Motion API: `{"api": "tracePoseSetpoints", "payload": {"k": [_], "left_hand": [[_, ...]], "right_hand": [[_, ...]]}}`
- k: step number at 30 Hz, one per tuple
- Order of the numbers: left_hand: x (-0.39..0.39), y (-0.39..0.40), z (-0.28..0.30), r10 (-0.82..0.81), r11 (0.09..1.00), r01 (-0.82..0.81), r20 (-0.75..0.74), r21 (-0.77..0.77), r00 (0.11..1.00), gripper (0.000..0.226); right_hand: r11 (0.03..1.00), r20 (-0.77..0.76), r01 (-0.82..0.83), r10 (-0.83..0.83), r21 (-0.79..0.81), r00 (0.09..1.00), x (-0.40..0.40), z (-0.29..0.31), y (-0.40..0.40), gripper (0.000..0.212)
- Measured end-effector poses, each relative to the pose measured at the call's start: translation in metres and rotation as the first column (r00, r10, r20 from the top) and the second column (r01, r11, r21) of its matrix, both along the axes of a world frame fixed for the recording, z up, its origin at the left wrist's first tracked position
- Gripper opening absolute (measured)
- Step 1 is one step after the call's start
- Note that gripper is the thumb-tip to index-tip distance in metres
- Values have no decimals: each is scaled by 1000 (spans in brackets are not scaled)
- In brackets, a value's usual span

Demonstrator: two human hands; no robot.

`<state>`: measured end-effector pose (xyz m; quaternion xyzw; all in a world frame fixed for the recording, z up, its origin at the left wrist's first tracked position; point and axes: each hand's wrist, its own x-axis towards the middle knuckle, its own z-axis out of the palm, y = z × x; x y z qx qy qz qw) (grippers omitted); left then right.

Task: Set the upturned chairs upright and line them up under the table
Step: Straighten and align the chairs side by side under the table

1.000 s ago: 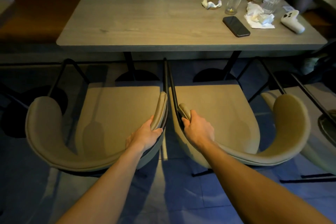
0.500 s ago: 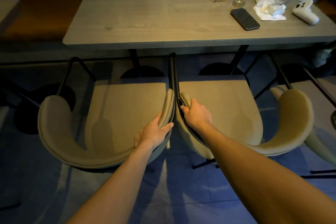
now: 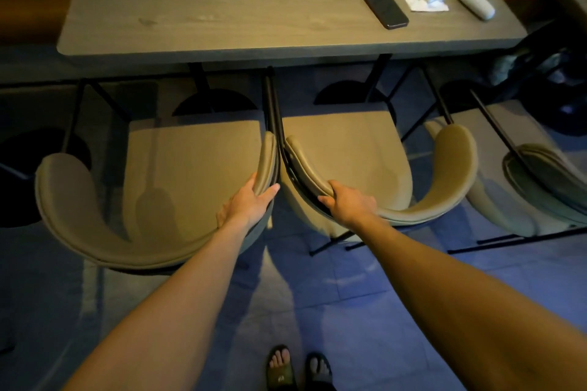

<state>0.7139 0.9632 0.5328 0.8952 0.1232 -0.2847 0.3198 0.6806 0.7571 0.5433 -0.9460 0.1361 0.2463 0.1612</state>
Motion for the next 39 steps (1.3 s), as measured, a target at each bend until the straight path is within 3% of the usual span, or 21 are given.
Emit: {"api": "tracePoseSetpoints", "payload": {"k": [6, 10, 13, 16, 20, 27, 32, 37, 39], "left_hand": [[0, 0, 1, 9, 1000, -9, -15, -27, 1000, 72], [3, -1, -2, 36, 993, -44, -80, -110, 996, 84], [2, -10, 3, 123, 992, -124, -111, -5, 986, 91], [-12, -40, 27, 172, 966, -186, 92, 180, 981, 65], [-26, -107, 57, 126, 962, -179, 251, 204, 960, 45], [-47, -269, 45, -100, 995, 96, 102, 39, 990, 38], [-58, -378, 30, -175, 971, 158, -86, -180, 981, 60], [-59, -411, 17, -201, 979, 202, -78, 3, 977, 85], [-53, -416, 11, -178, 983, 180, -92, 19, 980, 97]], "right_hand": [[999, -6, 32, -32, 27, 999, 1, -3, -2, 35], [993, -41, 82, -78, 90, 996, -6, 10, -3, 50], [968, -29, 179, -177, 176, 984, -20, 32, -22, 60], [929, 6, 321, -328, 187, 945, -33, 56, -79, 54], [899, 68, 406, -421, 165, 905, -46, 85, -174, 46], [891, 122, 446, -453, 84, 883, -59, 87, -344, 46], [905, 125, 406, -392, -127, 912, -58, 62, -442, 50], [923, -9, 368, -371, -117, 929, -44, 33, -483, 78], [921, 16, 358, -360, -157, 933, -40, 25, -490, 75]]}}
